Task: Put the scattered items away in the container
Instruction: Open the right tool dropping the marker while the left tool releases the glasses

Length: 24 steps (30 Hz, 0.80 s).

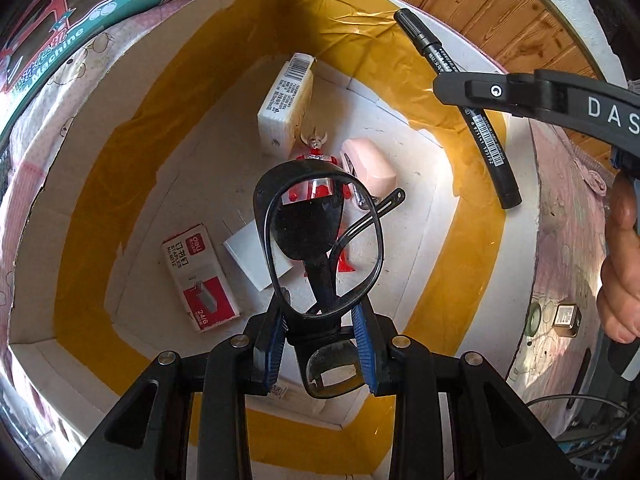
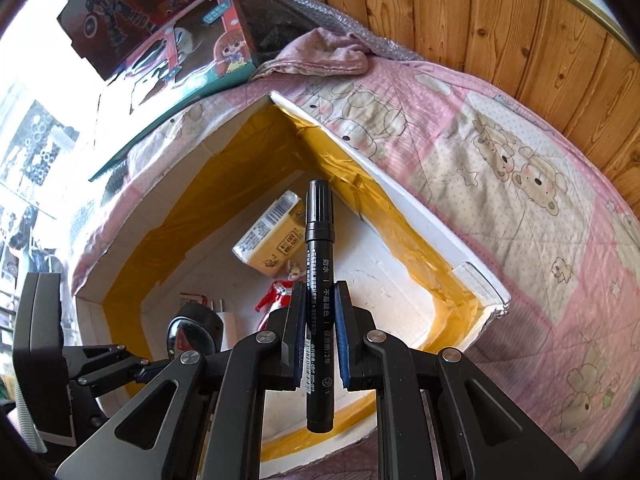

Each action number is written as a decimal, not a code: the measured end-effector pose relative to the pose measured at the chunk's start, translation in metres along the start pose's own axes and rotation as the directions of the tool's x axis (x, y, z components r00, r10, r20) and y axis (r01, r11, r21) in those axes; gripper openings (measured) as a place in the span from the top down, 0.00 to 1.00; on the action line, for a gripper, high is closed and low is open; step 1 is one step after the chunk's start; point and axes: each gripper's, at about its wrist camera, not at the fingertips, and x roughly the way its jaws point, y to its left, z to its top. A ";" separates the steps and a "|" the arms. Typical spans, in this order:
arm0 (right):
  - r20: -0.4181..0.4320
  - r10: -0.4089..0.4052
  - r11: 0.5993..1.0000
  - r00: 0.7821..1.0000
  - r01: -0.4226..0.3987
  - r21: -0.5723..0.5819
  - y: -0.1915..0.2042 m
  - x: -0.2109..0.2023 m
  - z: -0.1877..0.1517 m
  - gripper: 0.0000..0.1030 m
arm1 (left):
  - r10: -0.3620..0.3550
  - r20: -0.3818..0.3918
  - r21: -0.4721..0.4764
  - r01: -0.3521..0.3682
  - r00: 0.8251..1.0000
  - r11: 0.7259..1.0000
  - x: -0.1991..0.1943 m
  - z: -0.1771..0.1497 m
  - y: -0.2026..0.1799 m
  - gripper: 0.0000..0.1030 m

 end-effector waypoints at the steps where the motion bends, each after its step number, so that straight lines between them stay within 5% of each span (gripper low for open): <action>1: -0.003 -0.022 1.000 1.000 0.022 -0.014 0.000 0.003 -0.001 0.85 | -0.005 -0.001 0.002 0.005 1.000 1.000 0.001 0.001 0.000 0.68; 5: 0.021 -0.040 0.999 0.999 0.040 0.009 -0.006 -0.001 -0.012 0.76 | -0.050 -0.004 -0.019 0.050 0.999 0.999 -0.001 0.000 0.005 0.43; 14: 0.096 0.053 0.986 0.994 -0.067 0.150 -0.018 -0.039 -0.041 0.76 | -0.036 0.006 -0.053 0.036 0.999 0.998 -0.014 -0.011 0.023 0.43; 24: 0.137 0.155 0.958 0.978 -0.182 0.221 -0.001 -0.062 -0.077 0.76 | 0.005 0.121 0.027 -0.008 0.993 1.000 -0.056 -0.012 0.000 0.43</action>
